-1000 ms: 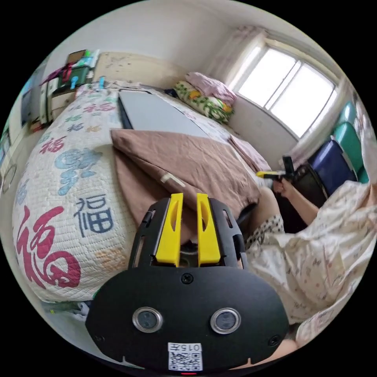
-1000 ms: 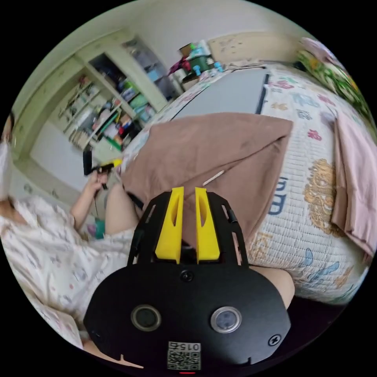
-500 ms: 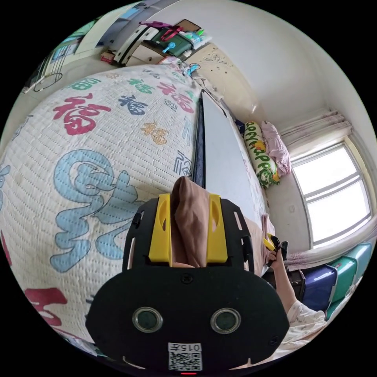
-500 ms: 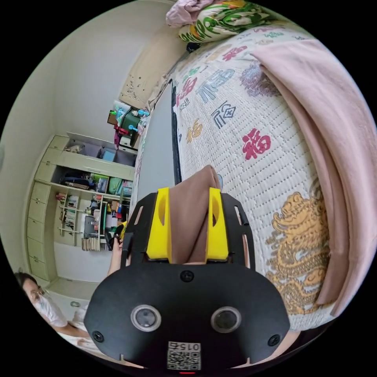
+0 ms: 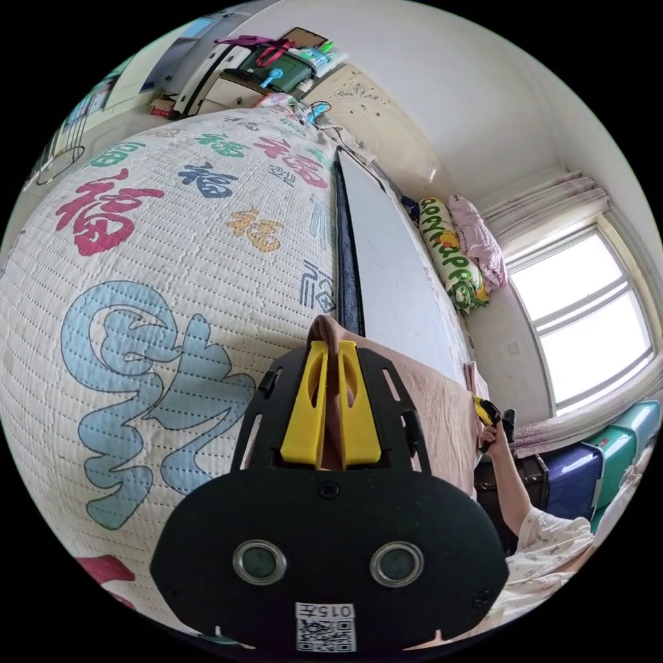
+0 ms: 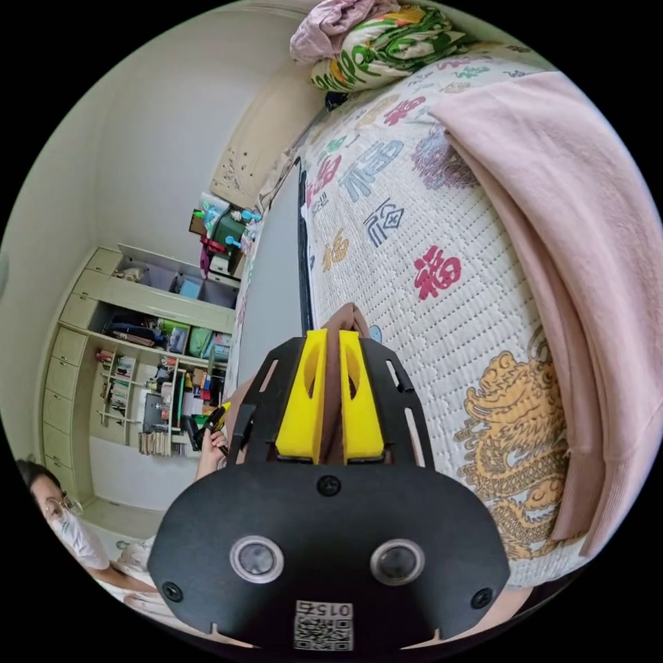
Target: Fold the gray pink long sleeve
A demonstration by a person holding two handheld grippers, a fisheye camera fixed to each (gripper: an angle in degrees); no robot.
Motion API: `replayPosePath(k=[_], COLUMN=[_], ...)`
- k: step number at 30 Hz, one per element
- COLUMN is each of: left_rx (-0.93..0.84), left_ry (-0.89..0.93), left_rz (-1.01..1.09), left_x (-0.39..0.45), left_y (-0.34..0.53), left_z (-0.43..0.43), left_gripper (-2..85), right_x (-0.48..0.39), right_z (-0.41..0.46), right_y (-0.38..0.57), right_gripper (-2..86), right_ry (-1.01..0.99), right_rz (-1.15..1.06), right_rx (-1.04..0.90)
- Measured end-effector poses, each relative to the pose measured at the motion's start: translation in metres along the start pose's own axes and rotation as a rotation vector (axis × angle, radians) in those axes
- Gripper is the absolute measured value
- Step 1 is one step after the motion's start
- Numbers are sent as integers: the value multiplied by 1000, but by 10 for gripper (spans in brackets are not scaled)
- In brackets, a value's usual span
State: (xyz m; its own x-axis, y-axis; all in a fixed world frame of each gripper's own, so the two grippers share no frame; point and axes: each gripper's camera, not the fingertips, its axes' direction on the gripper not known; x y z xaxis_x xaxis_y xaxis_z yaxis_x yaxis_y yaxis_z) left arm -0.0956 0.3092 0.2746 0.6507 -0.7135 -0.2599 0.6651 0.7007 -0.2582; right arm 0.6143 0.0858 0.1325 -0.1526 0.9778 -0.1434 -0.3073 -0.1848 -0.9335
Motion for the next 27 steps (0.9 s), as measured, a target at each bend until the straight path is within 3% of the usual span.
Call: replayPosePath(k=[5,10,22,27], left_rx=[3,15,107,84], left_ry=[32,35,-7,-55], left_rz=[-18,-34,26,26], left_x=[-9,-11,5,5], left_y=[3,8,4,-1], left_z=[3,1,-29,-23], left_gripper=[-2,-2,-5,0], right_x=[17,31,52,78], right_z=[31,68,94,147], right_y=[-23,-35,-13,-5], right_gripper=[86,41,-5,-4], right_ry=[15,100,264,327], right_rz=[37,61,-51,-34], right_rx=[-77,-134,47,-3])
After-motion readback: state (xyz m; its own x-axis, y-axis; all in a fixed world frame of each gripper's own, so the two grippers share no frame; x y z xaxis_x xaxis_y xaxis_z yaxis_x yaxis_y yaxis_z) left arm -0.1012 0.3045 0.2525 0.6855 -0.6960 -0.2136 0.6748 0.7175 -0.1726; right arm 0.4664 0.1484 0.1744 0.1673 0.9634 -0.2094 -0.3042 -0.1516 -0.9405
